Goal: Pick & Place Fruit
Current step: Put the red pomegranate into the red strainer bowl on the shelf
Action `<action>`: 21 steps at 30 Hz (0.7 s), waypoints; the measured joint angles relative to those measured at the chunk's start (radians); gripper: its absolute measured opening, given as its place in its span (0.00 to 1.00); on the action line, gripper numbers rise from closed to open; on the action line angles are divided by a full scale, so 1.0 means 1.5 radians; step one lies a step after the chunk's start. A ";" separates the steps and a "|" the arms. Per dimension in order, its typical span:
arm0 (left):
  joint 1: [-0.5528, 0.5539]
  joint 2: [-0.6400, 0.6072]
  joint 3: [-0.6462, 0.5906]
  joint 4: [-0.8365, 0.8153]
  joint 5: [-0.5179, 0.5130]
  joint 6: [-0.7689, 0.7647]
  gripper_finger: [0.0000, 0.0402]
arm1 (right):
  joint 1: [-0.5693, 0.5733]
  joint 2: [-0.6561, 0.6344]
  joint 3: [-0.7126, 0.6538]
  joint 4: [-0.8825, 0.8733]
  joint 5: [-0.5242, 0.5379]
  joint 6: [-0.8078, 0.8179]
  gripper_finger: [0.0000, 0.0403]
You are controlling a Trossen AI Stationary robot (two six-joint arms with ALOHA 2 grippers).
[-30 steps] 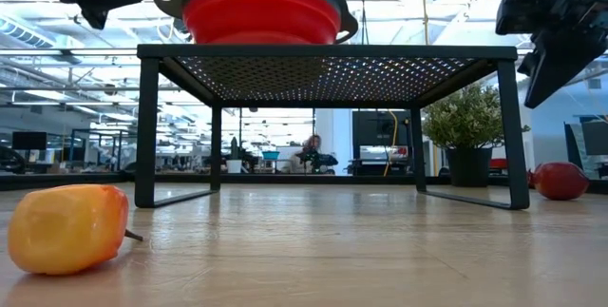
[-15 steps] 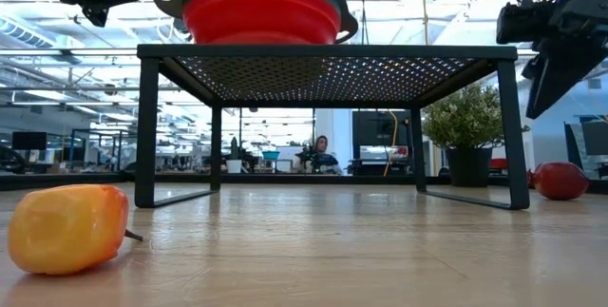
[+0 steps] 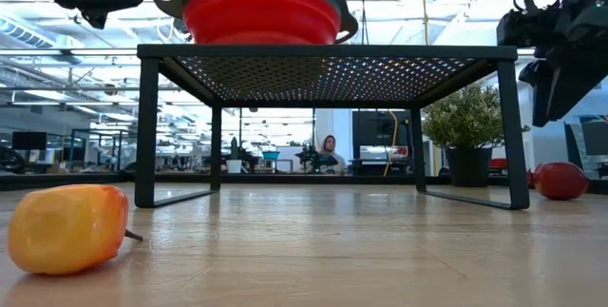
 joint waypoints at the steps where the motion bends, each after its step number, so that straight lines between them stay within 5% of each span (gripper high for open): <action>1: 0.000 0.000 0.000 -0.006 0.006 -0.003 0.14 | 0.000 -0.001 0.000 0.000 0.000 -0.001 0.45; 9: 0.000 0.000 0.000 -0.030 0.076 -0.001 0.14 | 0.000 -0.001 0.000 0.000 0.000 0.012 0.43; 21: 0.000 -0.062 0.000 -0.078 0.075 0.007 0.14 | 0.000 0.000 0.000 0.000 0.002 0.016 0.51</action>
